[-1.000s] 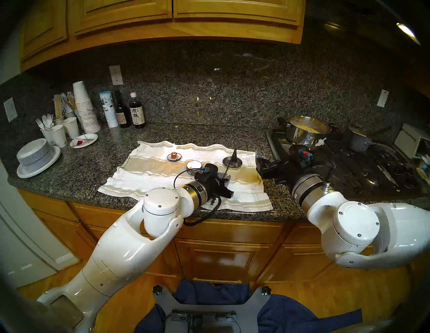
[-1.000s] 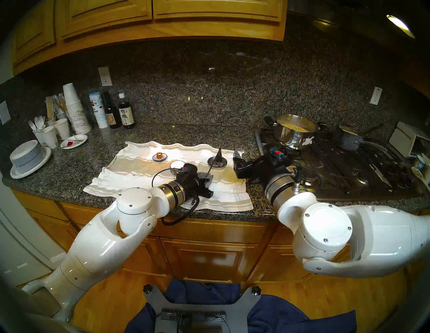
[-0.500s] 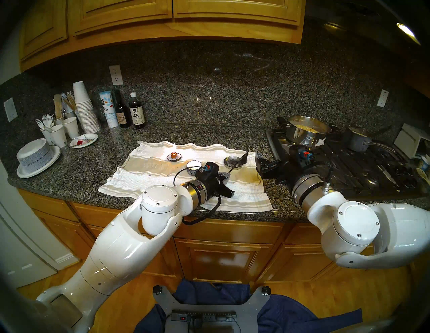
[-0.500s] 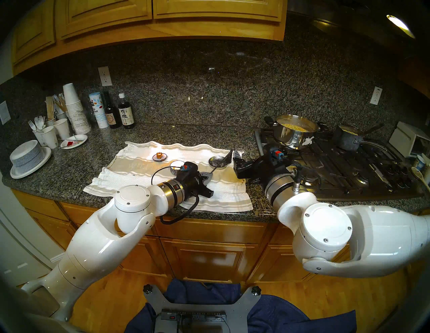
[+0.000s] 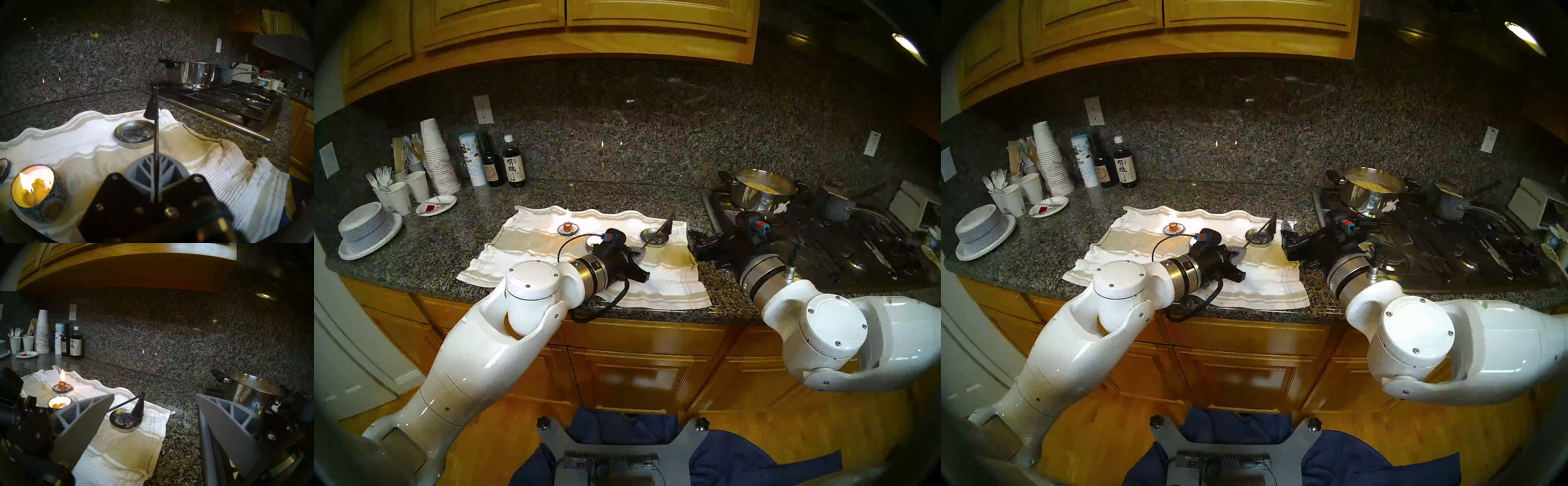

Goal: Put out candle flame

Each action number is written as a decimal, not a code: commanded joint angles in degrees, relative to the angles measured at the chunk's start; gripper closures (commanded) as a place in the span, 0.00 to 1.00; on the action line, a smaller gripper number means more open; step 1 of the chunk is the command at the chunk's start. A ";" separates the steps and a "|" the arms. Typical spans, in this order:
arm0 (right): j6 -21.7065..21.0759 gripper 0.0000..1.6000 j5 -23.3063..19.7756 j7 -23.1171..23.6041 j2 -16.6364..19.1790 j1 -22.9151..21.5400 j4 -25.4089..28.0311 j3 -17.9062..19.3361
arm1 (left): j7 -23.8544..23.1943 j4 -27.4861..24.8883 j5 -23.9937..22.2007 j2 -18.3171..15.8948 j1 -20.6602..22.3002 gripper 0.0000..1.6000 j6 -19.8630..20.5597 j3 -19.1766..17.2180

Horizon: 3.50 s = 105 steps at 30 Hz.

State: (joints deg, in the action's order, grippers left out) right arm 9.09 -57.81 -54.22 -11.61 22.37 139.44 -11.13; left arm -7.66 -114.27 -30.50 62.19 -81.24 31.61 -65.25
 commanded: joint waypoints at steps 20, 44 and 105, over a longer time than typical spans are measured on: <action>0.16 0.00 0.60 0.04 -0.12 -1.27 0.22 1.18 | -9.40 -13.47 -16.26 -15.94 -11.04 1.00 -1.12 -24.65; 0.14 0.00 0.70 0.06 -0.11 -1.32 0.21 1.20 | -21.07 -12.48 -20.33 -14.91 -31.14 1.00 -3.12 -46.91; 0.14 0.00 0.86 0.13 -0.09 -1.35 0.19 1.20 | -24.85 -3.11 -13.07 -12.74 -27.02 1.00 -9.27 -38.31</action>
State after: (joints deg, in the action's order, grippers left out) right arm 9.09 -57.88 -54.25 -11.60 22.35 139.43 -11.17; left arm -32.52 -116.98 -43.64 49.42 -110.66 23.55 -103.77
